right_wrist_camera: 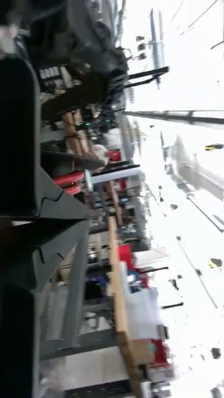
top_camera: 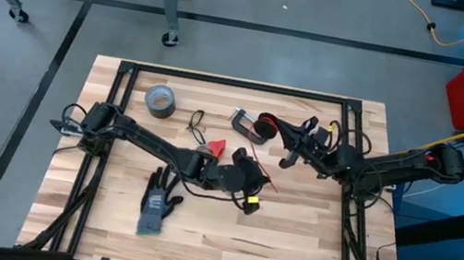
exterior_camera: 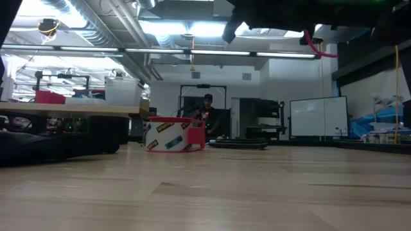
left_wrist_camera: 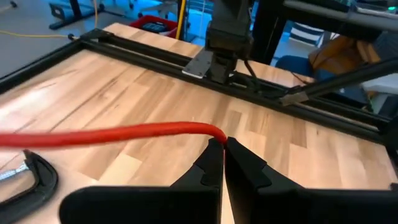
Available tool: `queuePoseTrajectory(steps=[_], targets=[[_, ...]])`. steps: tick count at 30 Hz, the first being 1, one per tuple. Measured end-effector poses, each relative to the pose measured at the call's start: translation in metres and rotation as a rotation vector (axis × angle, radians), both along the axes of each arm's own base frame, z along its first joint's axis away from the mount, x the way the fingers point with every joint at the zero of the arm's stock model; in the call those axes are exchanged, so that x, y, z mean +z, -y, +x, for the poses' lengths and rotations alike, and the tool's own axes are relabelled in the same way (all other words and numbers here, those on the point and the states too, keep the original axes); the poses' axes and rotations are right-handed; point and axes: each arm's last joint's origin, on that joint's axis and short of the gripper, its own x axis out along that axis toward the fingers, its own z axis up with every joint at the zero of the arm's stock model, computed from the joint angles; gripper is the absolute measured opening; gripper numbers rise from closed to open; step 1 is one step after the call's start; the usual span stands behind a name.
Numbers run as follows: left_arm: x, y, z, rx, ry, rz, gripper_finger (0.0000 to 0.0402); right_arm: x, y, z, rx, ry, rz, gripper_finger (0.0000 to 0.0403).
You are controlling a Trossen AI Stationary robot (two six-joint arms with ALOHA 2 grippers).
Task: Coil cords
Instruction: Coil the red wire onto the spool
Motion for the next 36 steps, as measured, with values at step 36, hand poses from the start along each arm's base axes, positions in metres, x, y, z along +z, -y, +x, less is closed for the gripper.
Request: queuePoseTrajectory(steps=[36], targets=[[0.012, -0.013, 0.019, -0.362, 0.073, -0.402, 0.0, 0.0, 0.004, 0.017, -0.297, -0.269, -0.18, 0.0005]])
